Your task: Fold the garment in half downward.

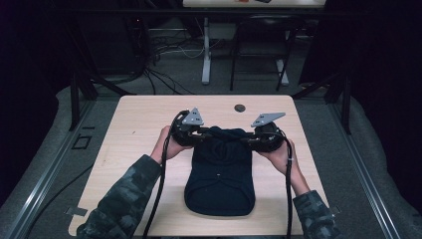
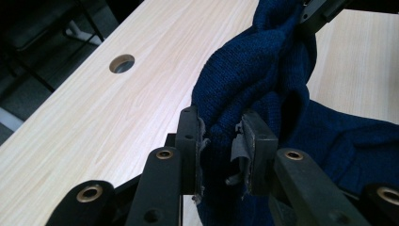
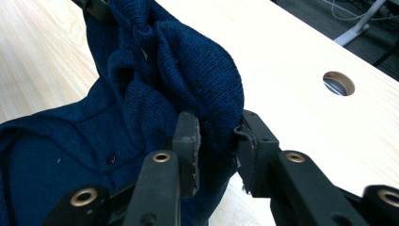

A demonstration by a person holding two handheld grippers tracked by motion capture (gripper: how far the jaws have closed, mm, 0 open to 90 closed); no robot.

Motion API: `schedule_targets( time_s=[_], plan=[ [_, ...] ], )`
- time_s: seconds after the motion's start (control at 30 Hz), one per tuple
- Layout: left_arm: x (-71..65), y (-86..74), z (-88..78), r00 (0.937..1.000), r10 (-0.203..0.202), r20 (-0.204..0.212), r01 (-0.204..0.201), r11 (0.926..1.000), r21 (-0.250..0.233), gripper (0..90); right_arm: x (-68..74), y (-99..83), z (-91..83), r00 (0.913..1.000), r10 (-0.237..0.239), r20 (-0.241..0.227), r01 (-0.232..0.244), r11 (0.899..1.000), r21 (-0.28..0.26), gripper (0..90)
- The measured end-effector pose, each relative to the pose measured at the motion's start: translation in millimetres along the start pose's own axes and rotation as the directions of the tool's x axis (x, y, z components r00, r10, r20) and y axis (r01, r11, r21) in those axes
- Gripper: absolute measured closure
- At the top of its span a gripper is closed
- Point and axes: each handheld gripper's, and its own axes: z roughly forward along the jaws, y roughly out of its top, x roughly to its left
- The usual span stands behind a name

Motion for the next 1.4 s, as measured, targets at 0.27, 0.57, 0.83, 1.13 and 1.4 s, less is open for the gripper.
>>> schedule_targets(
  time_s=[0.27, 0.57, 0.83, 1.13, 1.4],
  plan=[
    [-9.3, -8.3, -4.3, 0.9998, 0.020, -0.003, -0.020, 0.9998, 0.000, 67.6, 15.4, -9.2, -3.3, 0.9982, -0.056, 0.023, 0.057, 0.998, -0.019, 71.9],
    [-20.2, -19.5, -6.1, 0.9989, 0.037, -0.027, -0.037, 0.9991, 0.020, 65.5, 31.9, -19.3, -4.7, 0.9935, -0.109, 0.034, 0.110, 0.993, -0.038, 71.3],
    [-31.7, -28.6, -8.9, 0.9980, 0.059, -0.023, -0.058, 0.9976, 0.039, 63.7, 42.5, -32.9, -4.2, 0.9915, -0.130, 0.008, 0.130, 0.991, -0.021, 70.2],
    [-47.9, -38.9, -13.2, 0.9989, 0.048, -0.005, -0.048, 0.9984, 0.031, 64.7, 50.1, -42.5, -6.9, 0.9903, -0.137, -0.025, 0.137, 0.991, -0.008, 69.9],
    [-65.5, -49.2, -16.6, 0.9989, 0.044, 0.015, -0.045, 0.9986, 0.028, 66.0, 61.1, -55.9, -12.0, 0.9877, -0.146, -0.057, 0.146, 0.989, 0.002, 69.9]
  ],
)
